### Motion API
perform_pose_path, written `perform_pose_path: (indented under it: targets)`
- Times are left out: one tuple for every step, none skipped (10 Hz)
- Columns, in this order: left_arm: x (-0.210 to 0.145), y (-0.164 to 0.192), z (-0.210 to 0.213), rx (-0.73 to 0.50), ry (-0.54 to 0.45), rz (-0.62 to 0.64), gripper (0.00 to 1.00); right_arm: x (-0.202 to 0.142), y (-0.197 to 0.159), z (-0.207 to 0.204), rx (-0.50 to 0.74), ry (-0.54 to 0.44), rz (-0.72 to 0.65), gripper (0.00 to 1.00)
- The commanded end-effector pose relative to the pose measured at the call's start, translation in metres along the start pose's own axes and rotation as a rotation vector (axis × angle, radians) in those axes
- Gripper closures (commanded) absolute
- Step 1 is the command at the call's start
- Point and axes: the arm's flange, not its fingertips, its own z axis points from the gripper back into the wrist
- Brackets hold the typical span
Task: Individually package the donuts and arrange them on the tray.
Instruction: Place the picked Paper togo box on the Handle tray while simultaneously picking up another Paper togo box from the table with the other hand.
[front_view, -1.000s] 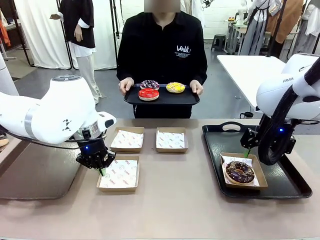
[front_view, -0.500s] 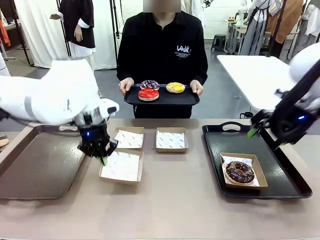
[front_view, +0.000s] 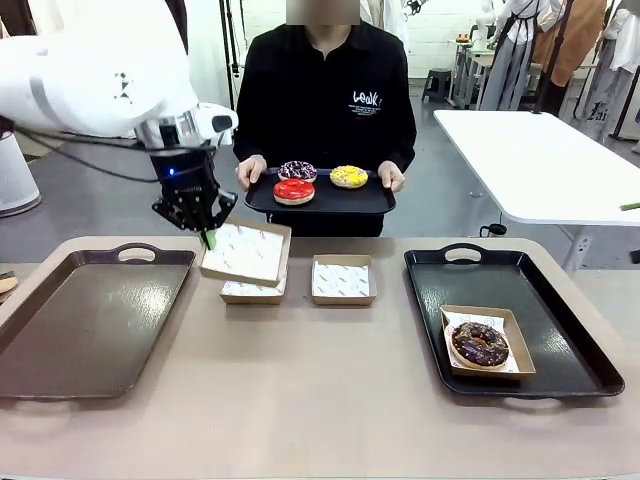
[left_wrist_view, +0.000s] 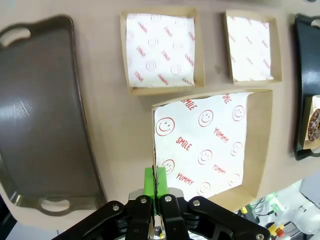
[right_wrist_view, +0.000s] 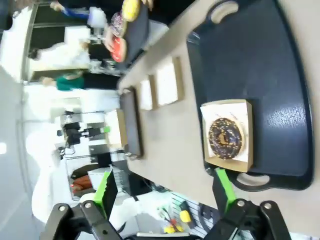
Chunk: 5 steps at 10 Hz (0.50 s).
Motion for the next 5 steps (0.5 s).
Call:
perform_pose_path:
  targets:
    - [0.03, 0.0, 0.009, 0.012, 0.016, -0.02, 1.0, 0.013, -0.03, 0.018, 0.137, -0.021, 0.023, 0.0]
    - [0.043, 0.001, 0.014, 0.026, 0.018, -0.004, 1.0, 0.01, -0.042, 0.028, 0.19, -0.029, 0.027, 0.0]
    - [0.055, 0.004, 0.017, 0.029, 0.02, 0.003, 1.0, 0.0, -0.052, 0.037, 0.249, -0.026, 0.057, 0.0]
    - [0.065, 0.008, 0.017, 0.03, 0.023, 0.011, 1.0, -0.01, -0.059, 0.043, 0.267, -0.04, 0.063, 0.0]
    - [0.074, 0.01, 0.016, 0.029, 0.036, 0.016, 1.0, -0.021, -0.064, 0.047, 0.281, -0.047, 0.076, 0.0]
